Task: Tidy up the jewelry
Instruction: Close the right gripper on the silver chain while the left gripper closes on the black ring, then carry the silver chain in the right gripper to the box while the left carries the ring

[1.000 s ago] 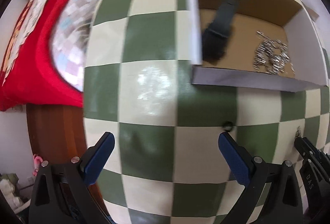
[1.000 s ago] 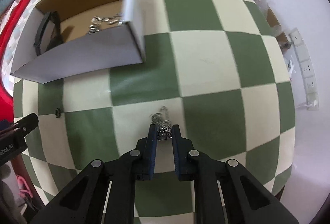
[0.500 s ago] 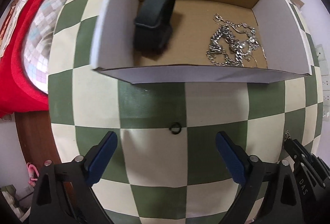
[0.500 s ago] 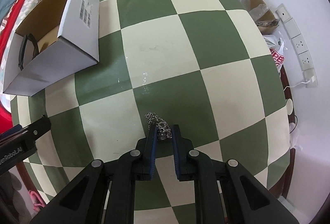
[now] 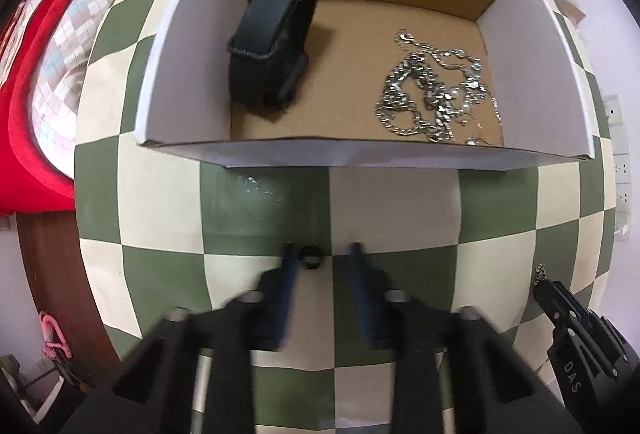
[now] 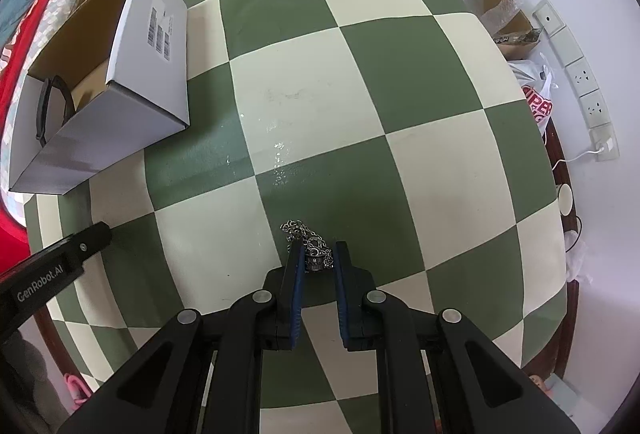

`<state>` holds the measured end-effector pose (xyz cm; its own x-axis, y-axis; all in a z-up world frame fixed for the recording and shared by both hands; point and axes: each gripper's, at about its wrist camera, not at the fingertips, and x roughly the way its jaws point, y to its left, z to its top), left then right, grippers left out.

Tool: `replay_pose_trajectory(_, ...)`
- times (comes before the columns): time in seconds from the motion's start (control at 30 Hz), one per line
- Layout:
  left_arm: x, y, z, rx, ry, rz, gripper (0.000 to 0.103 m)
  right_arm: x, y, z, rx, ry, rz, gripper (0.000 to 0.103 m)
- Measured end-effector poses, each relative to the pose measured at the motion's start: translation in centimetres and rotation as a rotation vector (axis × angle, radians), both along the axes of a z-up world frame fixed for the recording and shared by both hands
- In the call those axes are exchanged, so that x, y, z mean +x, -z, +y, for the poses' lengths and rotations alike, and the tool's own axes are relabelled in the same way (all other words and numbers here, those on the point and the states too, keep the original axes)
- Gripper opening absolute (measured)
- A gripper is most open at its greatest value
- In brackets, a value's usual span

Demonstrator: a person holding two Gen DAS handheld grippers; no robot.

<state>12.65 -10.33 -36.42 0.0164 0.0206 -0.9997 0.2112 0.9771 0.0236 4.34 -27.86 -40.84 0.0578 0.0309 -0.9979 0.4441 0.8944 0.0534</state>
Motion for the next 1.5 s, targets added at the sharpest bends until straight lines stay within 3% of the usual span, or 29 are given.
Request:
replay_pose_trajectory(0.03, 0.0, 0.0, -0.3, -0.001, 0.004, -0.001, 0.011, 0.0, 0.0, 0.0, 0.002, 0.002, 0.001, 0.015)
replay_pose_trajectory(0.43, -0.6, -1.3, 1.1, -0.015, -0.014, -0.008, 0.01, -0.2, -0.4, -0.3, 0.015, 0.016, -0.011, 0.015)
replay_pose_trajectory(0.77, -1.0, -3.9, 2.2, -0.036, -0.015, -0.027, 0.01, 0.2, -3.0, -0.2, 0.051, 0.019, -0.052, 0.015)
replay_pose_trajectory(1.23, -2.7, -9.8, 2.8, -0.059, 0.003, -0.09, 0.01, 0.8, -9.7, 2.0, 0.142, -0.039, -0.183, 0.015)
replay_pose_trajectory(1.5, -2.7, -12.9, 3.8, -0.105, -0.013, -0.133, 0.01, 1.7, -15.2, 3.1, 0.195, -0.075, -0.272, 0.015)
